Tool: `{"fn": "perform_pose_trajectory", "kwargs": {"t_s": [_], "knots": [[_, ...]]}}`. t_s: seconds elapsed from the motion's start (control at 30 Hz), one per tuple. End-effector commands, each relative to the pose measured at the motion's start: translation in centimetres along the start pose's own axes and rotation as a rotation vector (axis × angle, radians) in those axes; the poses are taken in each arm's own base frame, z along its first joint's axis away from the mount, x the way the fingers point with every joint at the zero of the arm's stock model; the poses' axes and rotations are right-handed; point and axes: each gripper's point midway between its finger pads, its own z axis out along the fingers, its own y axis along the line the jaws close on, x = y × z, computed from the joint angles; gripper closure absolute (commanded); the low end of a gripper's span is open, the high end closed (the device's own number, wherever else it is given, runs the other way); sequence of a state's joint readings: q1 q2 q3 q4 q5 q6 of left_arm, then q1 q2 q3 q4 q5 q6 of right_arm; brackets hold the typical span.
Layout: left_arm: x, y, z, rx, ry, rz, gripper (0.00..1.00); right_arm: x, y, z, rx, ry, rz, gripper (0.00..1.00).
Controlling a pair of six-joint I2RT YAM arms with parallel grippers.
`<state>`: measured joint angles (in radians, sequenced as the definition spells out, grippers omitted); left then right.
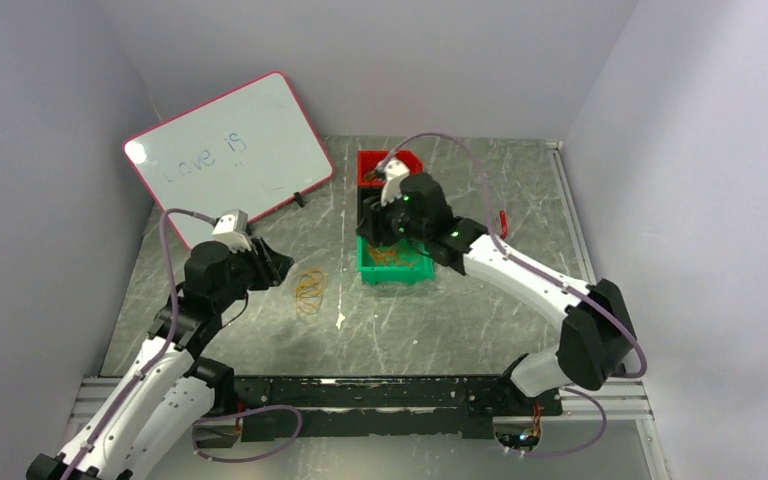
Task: Untangle the cables
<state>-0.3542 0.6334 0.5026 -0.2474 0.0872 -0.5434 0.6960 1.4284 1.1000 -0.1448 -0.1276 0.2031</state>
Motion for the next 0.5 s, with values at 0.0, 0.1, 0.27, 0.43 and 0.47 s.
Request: {"fn": "perform_pose_trajectory", "kwargs": {"t_s": [0.0, 0.1, 0.27, 0.43, 0.47], "knots": [[-2.3, -0.2, -1.4, -0.039, -0.067, -0.019, 0.51, 1.8, 5.6, 2.5, -0.161, 0.053, 0.002, 0.53], [-2.9, -0.3, -2.0, -0.046, -0.079, -0.012, 0.49, 3.6, 8.3, 4.4, -0.213, 0.118, -0.047, 0.53], [-3.2, -0.2, -2.8, -0.059, -0.088, -0.004, 0.46, 6.7, 10.2, 7.5, -0.242, 0.219, -0.079, 0.53], [-3.5, -0.3, -3.3, -0.061, -0.098, -0.006, 0.43, 9.2, 10.0, 9.8, -0.223, 0.277, -0.081, 0.53], [-3.5, -0.3, -3.4, -0.063, -0.098, -0.004, 0.42, 9.6, 9.8, 10.1, -0.217, 0.284, -0.081, 0.53]]}}
